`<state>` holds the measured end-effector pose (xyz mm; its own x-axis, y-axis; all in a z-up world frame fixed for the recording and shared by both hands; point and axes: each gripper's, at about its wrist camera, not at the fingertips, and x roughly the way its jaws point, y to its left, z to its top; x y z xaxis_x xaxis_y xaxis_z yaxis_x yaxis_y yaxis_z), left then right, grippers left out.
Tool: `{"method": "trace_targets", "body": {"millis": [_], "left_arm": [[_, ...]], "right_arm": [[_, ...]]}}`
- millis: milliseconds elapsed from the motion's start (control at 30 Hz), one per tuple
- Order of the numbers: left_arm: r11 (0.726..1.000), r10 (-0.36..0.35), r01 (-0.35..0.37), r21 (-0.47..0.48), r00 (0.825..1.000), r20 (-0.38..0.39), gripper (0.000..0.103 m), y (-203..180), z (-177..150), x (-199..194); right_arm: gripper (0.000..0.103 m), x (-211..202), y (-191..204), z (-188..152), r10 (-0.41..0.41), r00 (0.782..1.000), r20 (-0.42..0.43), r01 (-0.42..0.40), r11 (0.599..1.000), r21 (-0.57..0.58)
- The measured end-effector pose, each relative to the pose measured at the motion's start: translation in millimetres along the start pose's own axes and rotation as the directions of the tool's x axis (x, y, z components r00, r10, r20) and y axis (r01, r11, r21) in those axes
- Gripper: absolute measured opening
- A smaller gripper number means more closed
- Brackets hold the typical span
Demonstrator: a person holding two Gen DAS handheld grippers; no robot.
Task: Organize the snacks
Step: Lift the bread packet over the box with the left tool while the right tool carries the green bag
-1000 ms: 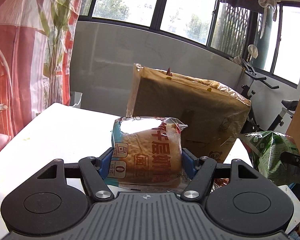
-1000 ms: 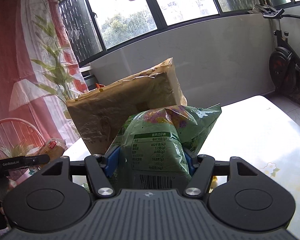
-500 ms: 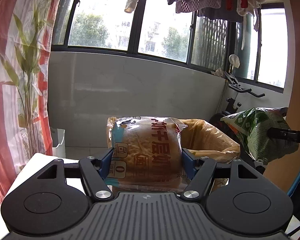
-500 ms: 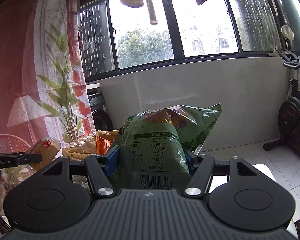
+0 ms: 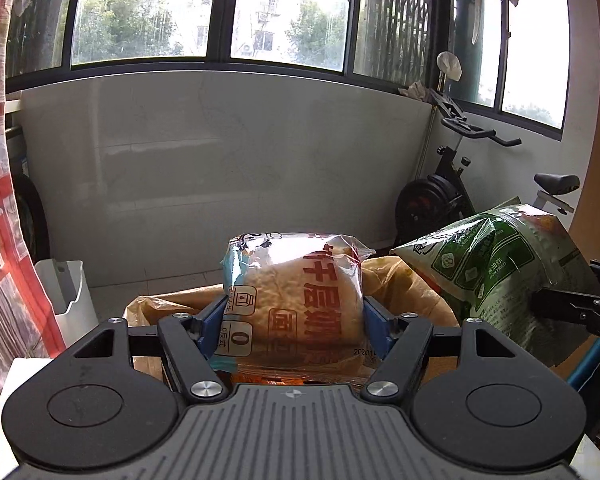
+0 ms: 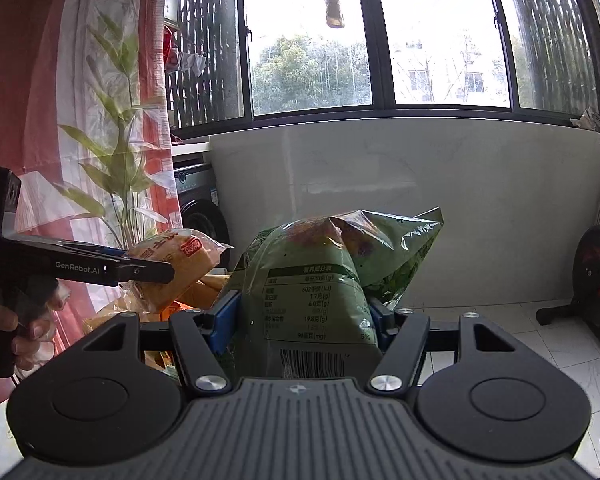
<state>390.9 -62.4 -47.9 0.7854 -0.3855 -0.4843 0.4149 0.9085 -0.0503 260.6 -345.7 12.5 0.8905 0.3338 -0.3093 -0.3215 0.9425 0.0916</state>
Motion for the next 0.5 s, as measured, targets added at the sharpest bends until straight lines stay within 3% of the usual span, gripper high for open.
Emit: {"method": "trace_targets", "body": {"millis": [67,167,233,367,500], "left_arm": [[1.0,0.005,-0.002,0.025,0.992,-0.124,0.072,1.0,0.1,30.7],[0.998,0.04,-0.024,0.052,0.946,-0.32,0.072,2.1,-12.6,70.1],[0.997,0.058,-0.035,0.074,0.939,-0.34,0.072,2.6,-17.0,77.4],[1.0,-0.004,0.004,-0.003,0.946,-0.325,0.073,9.8,-11.2,70.1],[1.0,0.017,-0.013,0.016,0.959,-0.282,0.074,14.6,-3.4,51.6]], "right_arm": [[0.065,7.6,-3.9,0.8,0.008,1.0,-0.013,-0.008,1.0,0.004],[0.065,19.0,-8.4,2.5,0.02,0.999,-0.048,-0.02,1.0,-0.008],[0.065,24.3,-8.9,4.4,0.02,0.998,-0.062,-0.022,0.999,-0.029],[0.065,36.4,-9.1,8.7,0.003,0.997,-0.072,-0.008,0.998,-0.069],[0.065,54.7,1.3,7.2,-0.034,0.993,-0.11,0.017,0.989,-0.15]]}}
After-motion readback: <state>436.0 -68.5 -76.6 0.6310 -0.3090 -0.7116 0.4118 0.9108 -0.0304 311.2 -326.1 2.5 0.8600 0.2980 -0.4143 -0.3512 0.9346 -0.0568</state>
